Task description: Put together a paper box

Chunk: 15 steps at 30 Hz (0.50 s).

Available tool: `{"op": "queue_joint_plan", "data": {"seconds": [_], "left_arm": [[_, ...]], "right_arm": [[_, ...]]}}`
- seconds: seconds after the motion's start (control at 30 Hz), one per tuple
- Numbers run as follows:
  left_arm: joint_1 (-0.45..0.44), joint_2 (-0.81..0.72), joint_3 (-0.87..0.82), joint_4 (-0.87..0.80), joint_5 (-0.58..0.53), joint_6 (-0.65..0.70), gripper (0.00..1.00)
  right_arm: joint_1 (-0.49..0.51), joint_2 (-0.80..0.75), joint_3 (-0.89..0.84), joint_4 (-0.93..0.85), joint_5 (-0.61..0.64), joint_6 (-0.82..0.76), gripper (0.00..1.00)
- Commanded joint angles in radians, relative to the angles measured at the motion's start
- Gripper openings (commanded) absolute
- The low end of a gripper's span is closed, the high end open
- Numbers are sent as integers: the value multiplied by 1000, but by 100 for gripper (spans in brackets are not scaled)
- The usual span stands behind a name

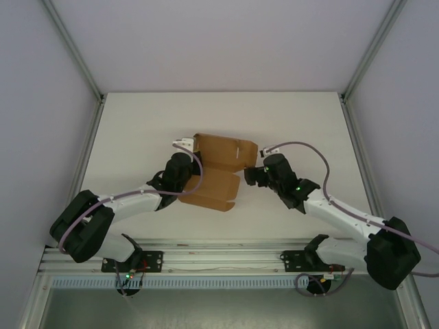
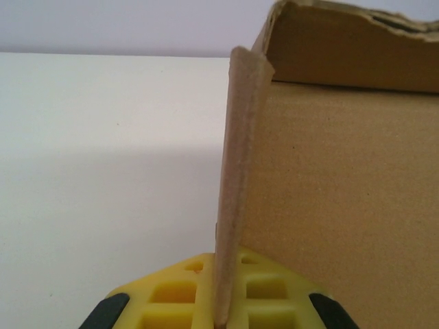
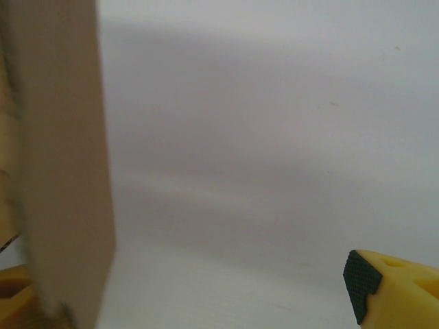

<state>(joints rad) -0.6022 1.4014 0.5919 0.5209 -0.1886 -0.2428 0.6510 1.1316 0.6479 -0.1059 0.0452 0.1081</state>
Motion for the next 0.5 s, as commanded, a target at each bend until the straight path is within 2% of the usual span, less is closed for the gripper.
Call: {"op": "queue_joint_plan", "data": {"seconds": [0.0,0.47], "left_arm": [[-5,14,12,20,33,-13,0],[-5,-1,20,7,46,-36,0]], "right_arm": [[0,17,46,105,16,-7,92],[12,211,150,153,3,5,91]]}}
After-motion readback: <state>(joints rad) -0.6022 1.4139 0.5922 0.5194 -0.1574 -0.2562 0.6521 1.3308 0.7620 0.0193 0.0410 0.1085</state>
